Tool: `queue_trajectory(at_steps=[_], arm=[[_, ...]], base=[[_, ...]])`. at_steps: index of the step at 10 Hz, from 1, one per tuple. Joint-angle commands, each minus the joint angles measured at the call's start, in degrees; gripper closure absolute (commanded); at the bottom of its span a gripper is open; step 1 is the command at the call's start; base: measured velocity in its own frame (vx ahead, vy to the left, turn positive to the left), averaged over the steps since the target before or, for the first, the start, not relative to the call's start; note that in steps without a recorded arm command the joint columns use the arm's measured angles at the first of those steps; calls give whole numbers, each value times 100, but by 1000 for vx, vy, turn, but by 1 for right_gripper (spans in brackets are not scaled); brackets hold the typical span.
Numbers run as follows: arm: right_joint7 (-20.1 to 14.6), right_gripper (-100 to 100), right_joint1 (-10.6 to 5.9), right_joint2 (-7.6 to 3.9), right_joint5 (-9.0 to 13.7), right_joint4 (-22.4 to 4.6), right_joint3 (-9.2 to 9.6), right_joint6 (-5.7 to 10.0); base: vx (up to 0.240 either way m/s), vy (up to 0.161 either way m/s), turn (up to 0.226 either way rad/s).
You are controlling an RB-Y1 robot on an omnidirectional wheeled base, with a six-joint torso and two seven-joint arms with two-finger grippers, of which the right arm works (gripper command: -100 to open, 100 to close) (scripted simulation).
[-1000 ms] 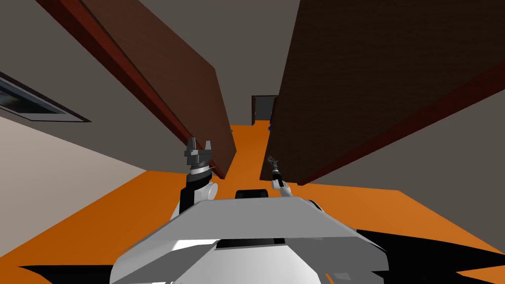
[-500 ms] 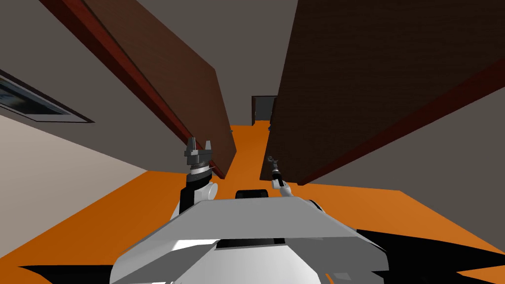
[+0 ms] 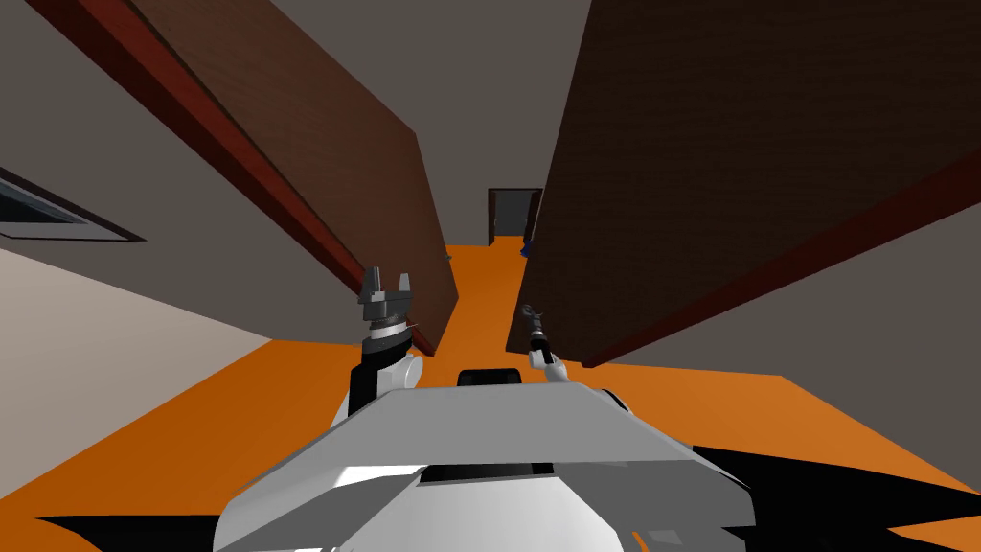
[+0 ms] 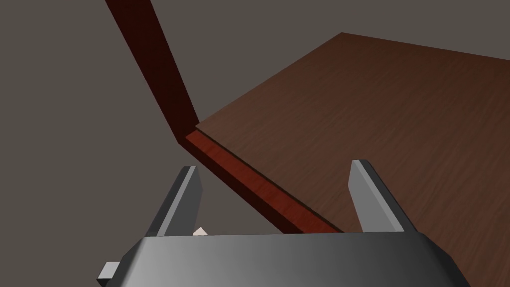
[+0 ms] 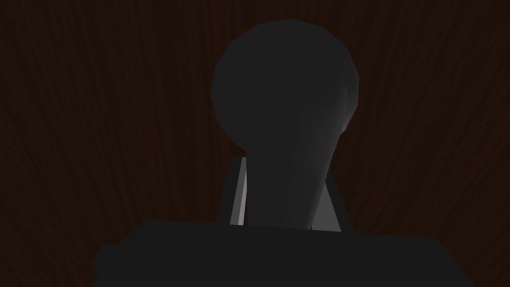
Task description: Push the door open
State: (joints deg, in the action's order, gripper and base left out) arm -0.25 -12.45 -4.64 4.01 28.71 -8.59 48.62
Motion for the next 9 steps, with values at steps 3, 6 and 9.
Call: queue_trajectory(at_steps=[3,6,9], arm=[[58,100,32,-105,116,142,-192,-59],[78,100,37,-120,150,138,-246,-60],[148,100,54,-171,275,122,-444,-63]], base=[[192,51,-44],[120,18,-23],[157,45,-56]])
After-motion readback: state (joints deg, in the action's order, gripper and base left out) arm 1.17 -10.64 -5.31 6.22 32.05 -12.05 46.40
